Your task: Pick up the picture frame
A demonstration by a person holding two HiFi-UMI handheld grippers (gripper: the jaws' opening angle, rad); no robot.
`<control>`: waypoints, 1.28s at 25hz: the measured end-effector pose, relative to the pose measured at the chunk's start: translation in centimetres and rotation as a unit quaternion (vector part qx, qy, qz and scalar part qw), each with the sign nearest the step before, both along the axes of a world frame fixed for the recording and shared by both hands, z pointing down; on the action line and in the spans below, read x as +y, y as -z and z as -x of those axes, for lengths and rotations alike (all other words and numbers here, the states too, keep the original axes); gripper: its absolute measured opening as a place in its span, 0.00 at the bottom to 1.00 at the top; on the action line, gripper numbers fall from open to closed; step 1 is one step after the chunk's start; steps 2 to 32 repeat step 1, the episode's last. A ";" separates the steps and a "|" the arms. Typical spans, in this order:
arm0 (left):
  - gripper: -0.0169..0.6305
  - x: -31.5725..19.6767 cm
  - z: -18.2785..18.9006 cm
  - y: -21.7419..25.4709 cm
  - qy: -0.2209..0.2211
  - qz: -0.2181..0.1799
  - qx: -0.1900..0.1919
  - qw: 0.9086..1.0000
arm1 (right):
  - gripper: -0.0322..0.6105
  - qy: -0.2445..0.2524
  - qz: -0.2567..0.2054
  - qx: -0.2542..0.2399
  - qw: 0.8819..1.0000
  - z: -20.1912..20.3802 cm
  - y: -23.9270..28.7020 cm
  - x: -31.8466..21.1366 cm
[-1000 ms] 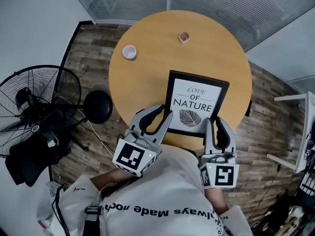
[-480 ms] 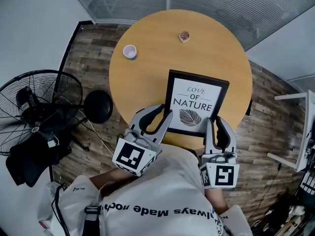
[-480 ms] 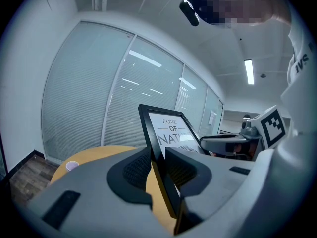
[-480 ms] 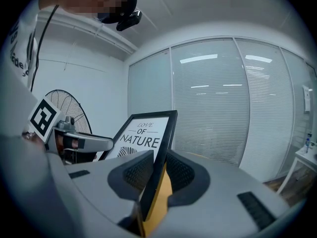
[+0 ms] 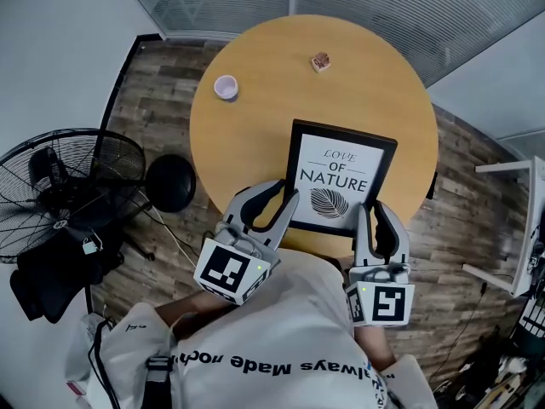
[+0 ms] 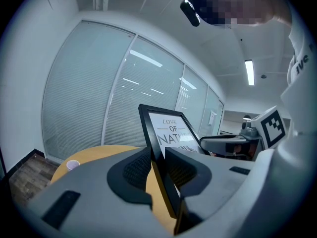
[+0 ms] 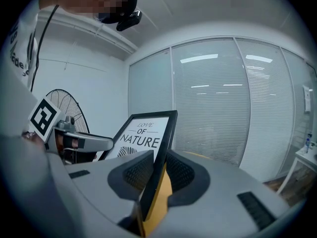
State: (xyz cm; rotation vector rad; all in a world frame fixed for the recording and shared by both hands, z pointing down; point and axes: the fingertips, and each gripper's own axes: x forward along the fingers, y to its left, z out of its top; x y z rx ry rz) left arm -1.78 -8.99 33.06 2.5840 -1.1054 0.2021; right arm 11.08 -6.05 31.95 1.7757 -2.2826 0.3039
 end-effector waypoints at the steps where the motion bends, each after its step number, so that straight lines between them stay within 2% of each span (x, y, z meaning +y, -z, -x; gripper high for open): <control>1: 0.18 0.0 0.1 0.0 0.000 0.000 0.000 1.000 | 0.20 0.000 0.000 0.000 1.000 0.1 0.0 0.0; 32: 0.18 0.0 0.1 0.0 0.000 0.000 0.000 1.000 | 0.20 0.000 0.000 0.000 1.000 0.1 0.0 0.0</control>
